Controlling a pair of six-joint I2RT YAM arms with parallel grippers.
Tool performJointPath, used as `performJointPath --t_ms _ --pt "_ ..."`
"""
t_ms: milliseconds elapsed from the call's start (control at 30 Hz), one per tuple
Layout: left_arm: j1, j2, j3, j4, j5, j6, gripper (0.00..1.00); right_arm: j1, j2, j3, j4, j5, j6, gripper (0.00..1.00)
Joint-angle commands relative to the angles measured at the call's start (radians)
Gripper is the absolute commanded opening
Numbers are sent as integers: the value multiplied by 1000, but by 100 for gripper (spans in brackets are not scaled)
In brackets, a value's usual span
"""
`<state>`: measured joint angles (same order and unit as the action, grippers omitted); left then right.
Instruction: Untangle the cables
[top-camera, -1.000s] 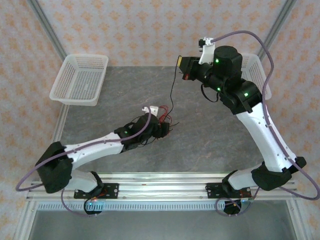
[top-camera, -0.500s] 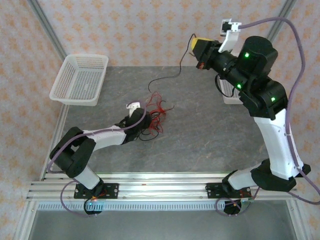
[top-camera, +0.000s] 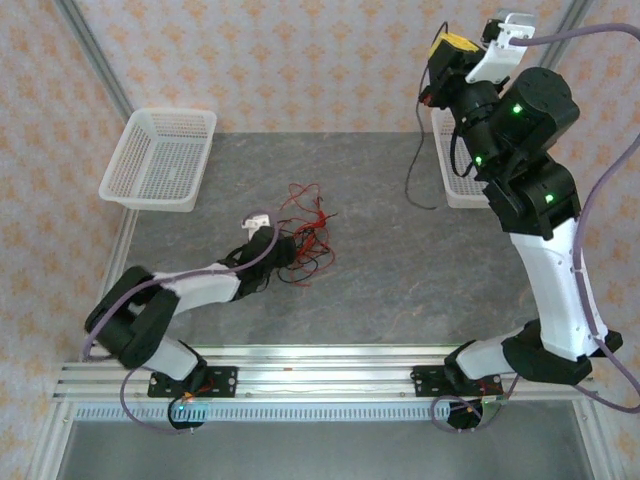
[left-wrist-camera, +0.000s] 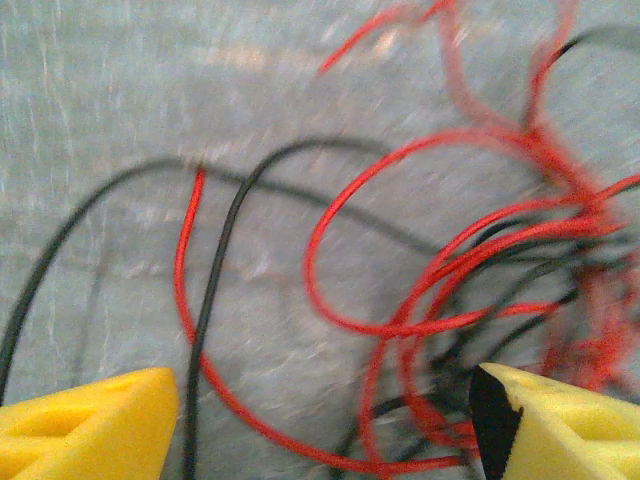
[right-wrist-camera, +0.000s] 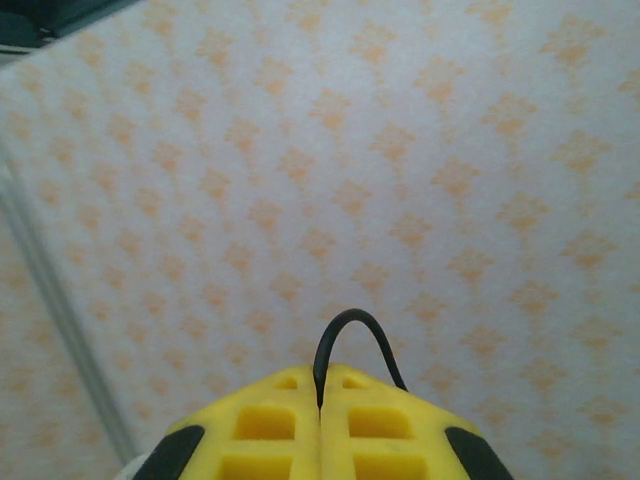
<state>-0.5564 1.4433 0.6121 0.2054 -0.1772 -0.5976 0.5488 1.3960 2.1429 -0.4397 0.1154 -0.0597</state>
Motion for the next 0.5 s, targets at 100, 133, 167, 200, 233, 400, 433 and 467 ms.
performJointPath --t_ms 100,133,167,200,233,400,433,467 --pt "4 -301 60 -140 -46 58 81 -61 34 -35 88 128 -124 2" --pt "4 -346 68 -159 -51 67 84 -78 41 -33 92 128 -126 2" --pt "4 -390 74 -170 -50 74 88 -92 49 -32 98 126 -128 2" --pt "3 -431 77 -175 -46 82 93 -109 57 -30 106 123 -131 2" --pt "4 -471 74 -175 -37 87 99 -124 67 -24 110 120 -132 2" --pt "5 -619 22 -151 3 60 99 -207 150 41 118 95 -126 2" --pt "5 -635 16 -153 17 61 99 -225 168 51 123 89 -123 2" --pt "6 -643 15 -162 25 57 99 -240 185 57 132 87 -119 2"
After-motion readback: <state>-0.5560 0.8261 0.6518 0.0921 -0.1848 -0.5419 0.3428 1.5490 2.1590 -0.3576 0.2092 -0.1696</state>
